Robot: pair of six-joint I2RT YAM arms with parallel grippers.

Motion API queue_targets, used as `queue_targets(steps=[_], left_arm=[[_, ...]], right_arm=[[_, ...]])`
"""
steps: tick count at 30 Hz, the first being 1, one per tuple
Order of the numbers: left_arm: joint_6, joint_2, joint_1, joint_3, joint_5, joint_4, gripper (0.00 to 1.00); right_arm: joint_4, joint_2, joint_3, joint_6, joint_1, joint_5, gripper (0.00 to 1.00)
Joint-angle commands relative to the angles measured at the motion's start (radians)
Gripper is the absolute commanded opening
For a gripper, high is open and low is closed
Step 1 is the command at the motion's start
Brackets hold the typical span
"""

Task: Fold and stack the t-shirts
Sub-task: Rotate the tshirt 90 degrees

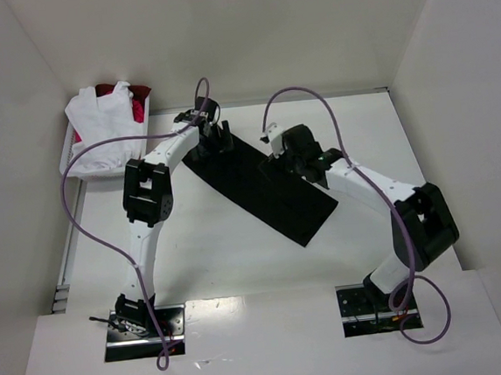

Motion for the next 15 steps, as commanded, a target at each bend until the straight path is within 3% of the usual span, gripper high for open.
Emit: queue_targets(steps=[1, 15], left_arm=[[0.019, -0.069, 0.013, -0.006, 0.013, -0.005, 1.00], [-0.010, -0.069, 0.013, -0.006, 0.017, -0.005, 1.00]], right_arm=[[0.056, -0.080, -0.020, 0.010, -0.038, -0.079, 1.00], [0.036, 0.082, -0.020, -0.052, -0.017, -0.171, 1.00]])
